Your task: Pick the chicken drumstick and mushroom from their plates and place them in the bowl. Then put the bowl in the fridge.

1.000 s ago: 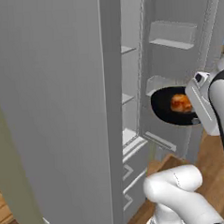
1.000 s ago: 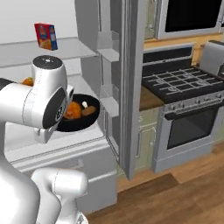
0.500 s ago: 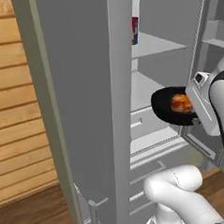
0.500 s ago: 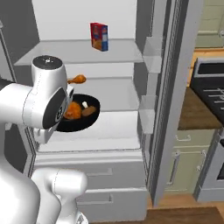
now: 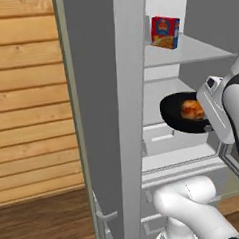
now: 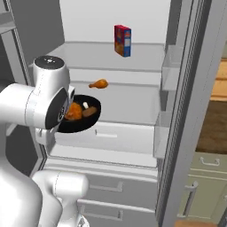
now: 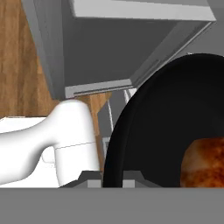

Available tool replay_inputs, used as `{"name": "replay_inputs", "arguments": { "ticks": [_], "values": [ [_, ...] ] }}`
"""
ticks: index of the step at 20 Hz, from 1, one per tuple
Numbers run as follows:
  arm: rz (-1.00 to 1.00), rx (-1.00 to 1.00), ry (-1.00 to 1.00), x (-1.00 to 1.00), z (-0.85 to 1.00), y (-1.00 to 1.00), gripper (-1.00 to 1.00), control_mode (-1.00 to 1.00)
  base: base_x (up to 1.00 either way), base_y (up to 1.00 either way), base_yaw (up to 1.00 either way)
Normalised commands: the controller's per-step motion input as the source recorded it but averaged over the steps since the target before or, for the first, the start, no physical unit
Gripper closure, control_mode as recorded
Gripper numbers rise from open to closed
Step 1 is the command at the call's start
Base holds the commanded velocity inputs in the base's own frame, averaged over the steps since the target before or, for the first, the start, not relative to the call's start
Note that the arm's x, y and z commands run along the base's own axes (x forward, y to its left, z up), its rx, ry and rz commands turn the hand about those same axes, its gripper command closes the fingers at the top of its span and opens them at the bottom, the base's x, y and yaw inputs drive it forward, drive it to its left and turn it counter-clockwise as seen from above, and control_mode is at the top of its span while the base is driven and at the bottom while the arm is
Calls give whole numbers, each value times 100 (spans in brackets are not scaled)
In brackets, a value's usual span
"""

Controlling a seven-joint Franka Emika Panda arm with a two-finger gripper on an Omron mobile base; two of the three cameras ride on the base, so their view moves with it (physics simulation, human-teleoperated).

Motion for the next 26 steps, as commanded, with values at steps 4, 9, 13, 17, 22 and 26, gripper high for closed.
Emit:
{"name": "replay_inputs", "arguments": {
  "ticks": [4, 9, 13, 17, 22, 26],
  "values": [
    [0, 0, 0, 0, 0, 0, 100, 100, 38, -32, 16],
    [0, 0, 0, 0, 0, 0, 100, 100, 43, -37, -1],
    [0, 0, 0, 0, 0, 0, 100, 100, 24, -23, -10],
    [0, 0, 0, 0, 0, 0, 100, 100, 27, -5, -4],
    [0, 0, 0, 0, 0, 0, 100, 100, 42, -3, -2],
    [0, 0, 0, 0, 0, 0, 100, 100, 26, -3, 0]
  ]
}}
